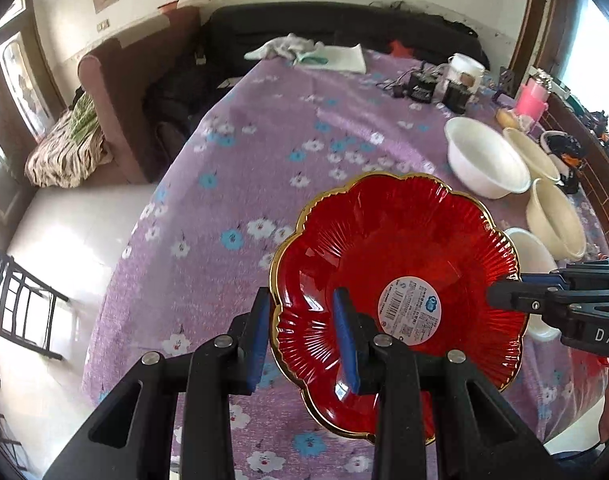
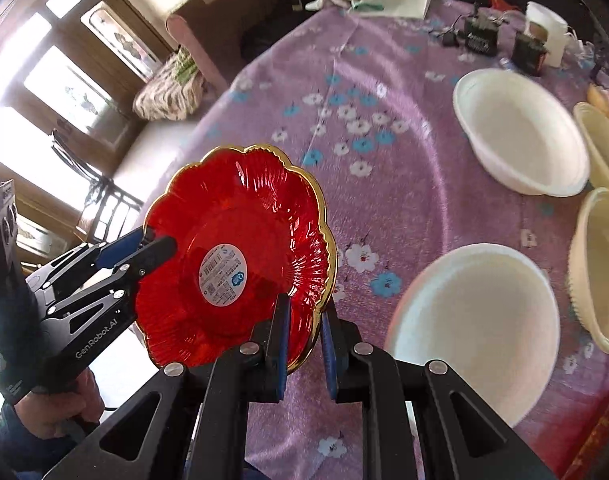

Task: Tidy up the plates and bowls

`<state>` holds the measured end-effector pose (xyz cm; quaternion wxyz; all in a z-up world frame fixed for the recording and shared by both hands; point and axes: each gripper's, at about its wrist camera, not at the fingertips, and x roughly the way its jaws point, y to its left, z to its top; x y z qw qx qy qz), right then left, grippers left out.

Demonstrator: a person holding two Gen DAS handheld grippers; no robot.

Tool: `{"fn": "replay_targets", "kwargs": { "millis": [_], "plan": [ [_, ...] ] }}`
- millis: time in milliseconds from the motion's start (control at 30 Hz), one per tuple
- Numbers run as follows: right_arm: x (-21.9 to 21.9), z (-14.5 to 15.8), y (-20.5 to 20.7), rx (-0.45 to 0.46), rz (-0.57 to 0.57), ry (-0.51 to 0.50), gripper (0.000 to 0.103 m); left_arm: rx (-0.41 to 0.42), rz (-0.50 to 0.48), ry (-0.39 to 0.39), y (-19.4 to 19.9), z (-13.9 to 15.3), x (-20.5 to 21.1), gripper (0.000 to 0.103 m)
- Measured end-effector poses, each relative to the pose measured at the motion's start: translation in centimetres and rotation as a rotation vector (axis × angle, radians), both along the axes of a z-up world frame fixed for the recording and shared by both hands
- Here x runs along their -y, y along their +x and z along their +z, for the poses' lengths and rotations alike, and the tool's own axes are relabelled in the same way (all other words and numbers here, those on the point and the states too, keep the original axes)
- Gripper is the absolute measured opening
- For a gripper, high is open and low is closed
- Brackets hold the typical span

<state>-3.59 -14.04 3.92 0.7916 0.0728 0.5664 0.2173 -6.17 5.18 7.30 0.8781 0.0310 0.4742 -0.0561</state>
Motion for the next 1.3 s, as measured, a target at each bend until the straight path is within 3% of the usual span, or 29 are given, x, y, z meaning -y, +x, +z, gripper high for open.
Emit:
{"fn": "replay_targets", "kwargs": {
  "millis": [700,1300],
  "plan": [
    [10.4,5.1,-5.8,0.097,-0.202,0.057,0.016,0.099,-0.218,0.012,-1.3,4.6,11.2,0.03],
    [20.9,5.3,-12.2,0.105,-0.456,0.076,0.016,0.104,-0.485,0.028,-2.9,4.8,23.0,0.03]
  ]
}}
